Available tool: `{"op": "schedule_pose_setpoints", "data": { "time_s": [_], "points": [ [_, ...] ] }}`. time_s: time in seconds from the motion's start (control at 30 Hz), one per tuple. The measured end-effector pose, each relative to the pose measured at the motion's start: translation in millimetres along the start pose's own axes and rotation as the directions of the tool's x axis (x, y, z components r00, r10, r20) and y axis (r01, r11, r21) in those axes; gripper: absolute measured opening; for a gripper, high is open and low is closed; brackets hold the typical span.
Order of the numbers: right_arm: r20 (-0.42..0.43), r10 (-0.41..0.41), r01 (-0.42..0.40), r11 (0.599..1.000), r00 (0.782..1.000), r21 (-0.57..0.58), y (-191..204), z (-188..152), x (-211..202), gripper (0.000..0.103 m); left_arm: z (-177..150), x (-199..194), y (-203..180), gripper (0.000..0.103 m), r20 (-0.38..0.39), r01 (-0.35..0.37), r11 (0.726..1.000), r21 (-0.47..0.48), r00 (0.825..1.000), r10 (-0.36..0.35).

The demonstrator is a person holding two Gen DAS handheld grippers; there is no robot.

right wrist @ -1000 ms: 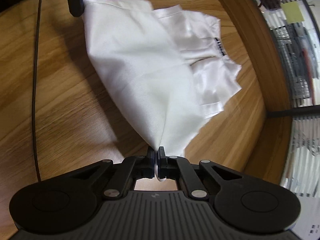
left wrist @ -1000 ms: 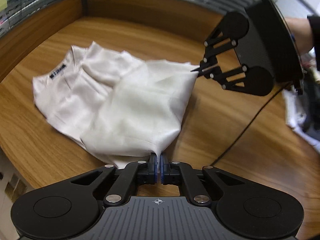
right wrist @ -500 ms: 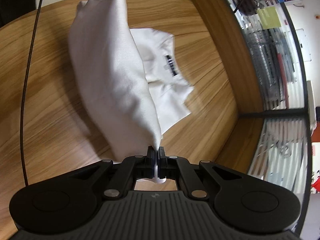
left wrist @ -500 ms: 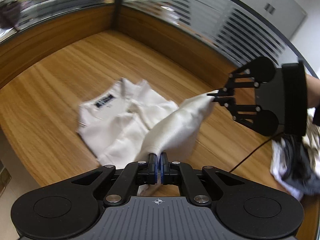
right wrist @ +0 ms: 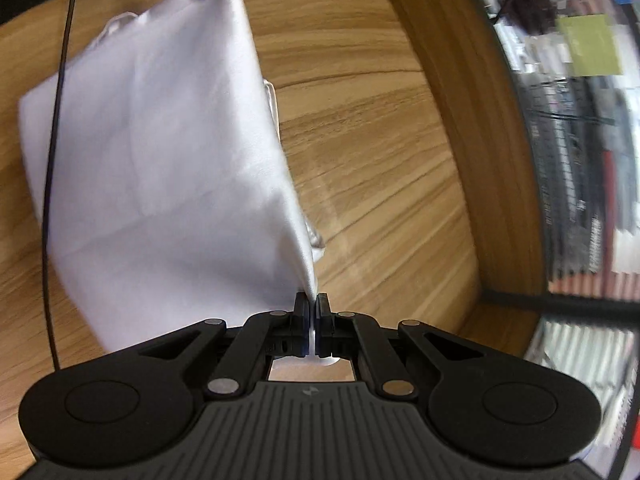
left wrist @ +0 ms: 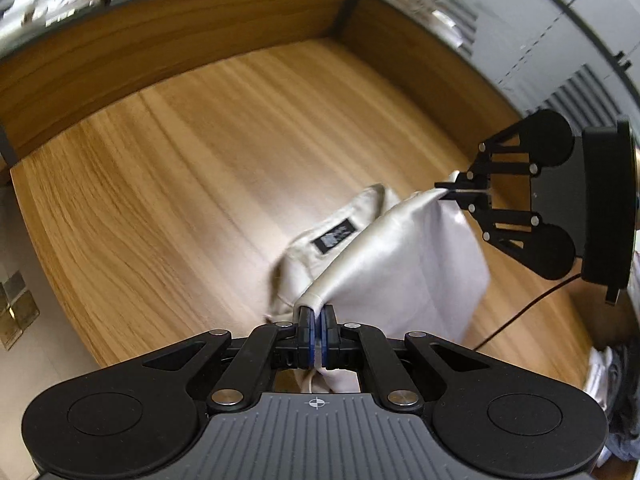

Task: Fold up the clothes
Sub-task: 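Pinch the shirt bundle's edge with both grippers and fold it over, then open both grippers and press the folded shirt bundle flat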

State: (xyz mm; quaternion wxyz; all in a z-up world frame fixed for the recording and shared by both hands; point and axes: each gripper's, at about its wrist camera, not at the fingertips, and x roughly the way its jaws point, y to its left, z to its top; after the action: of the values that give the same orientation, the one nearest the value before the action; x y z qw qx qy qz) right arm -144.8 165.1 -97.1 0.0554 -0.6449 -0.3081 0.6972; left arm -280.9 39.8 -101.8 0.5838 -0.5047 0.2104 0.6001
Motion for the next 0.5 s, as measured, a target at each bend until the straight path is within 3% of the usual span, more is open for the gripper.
{"op": "schedule_pose_setpoints", "data": {
  "time_s": [0.13,0.23,0.27,0.3,0.33,0.4,0.5],
  "points": [
    [-0.012,0.056,-0.056,0.998,0.998,0.001,-5.5,9.3,29.0,0.003,6.2,22.5,17.1,0.008,-0.057,-0.025,1.000,-0.012,0.998,0.025],
    [-0.020,0.074,-0.073,0.997,0.997,0.034,-6.2,11.6,44.0,0.017,11.3,29.2,28.2,0.017,-0.098,-0.047,0.999,-0.015,0.994,0.045],
    [-0.020,0.080,-0.079,0.995,0.997,0.062,-7.3,10.4,46.6,0.019,13.1,28.8,31.7,0.026,-0.106,-0.050,0.999,-0.015,0.993,0.048],
    [-0.017,0.084,-0.082,0.990,0.996,0.112,-11.7,8.4,48.2,0.026,14.4,27.6,33.8,0.037,-0.109,-0.050,0.999,-0.016,0.993,0.047],
    [-0.017,0.095,-0.090,0.980,0.995,0.177,-17.5,4.1,49.2,0.033,14.9,25.1,35.3,0.042,-0.107,-0.050,0.999,-0.014,0.993,0.048],
    [-0.014,0.113,-0.103,0.946,0.993,0.309,-28.7,-6.9,49.2,0.039,15.2,21.6,38.0,0.045,-0.111,-0.048,0.999,-0.009,0.993,0.046],
    [-0.007,0.138,-0.119,0.879,0.990,0.462,-33.9,-28.3,40.6,0.039,18.3,21.0,44.8,0.045,-0.131,-0.045,0.999,-0.021,0.990,0.042]
  ]
}}
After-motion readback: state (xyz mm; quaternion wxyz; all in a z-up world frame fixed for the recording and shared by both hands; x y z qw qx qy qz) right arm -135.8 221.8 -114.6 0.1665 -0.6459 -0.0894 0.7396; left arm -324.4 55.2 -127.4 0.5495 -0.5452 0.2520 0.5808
